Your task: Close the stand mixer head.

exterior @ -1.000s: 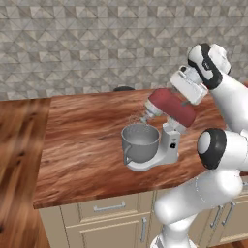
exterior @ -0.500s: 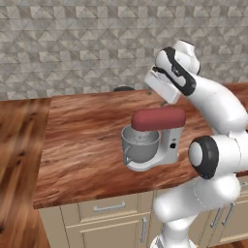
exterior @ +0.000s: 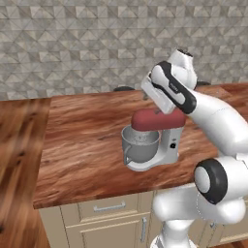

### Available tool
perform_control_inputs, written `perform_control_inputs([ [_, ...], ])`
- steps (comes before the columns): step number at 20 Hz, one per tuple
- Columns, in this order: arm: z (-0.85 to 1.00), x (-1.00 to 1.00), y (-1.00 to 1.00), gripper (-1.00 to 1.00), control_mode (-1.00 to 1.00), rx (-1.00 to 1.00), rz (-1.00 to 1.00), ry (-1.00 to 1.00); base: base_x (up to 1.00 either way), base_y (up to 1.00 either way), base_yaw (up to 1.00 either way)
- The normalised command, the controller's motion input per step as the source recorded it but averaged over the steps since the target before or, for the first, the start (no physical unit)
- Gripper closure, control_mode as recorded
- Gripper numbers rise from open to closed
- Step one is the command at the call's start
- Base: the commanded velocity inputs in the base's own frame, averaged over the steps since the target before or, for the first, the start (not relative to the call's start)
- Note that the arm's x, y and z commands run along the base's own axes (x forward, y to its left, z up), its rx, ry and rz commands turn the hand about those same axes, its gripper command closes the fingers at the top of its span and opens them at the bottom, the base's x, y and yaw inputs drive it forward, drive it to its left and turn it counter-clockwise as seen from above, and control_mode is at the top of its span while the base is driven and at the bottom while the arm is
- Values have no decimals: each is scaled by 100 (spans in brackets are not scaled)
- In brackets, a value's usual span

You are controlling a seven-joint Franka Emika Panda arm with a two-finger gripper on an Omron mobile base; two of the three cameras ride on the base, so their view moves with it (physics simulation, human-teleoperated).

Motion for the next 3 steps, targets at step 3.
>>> perform_control_inputs([
  [3,0,0,0,-100,-100,0,0,0,0,0,0],
])
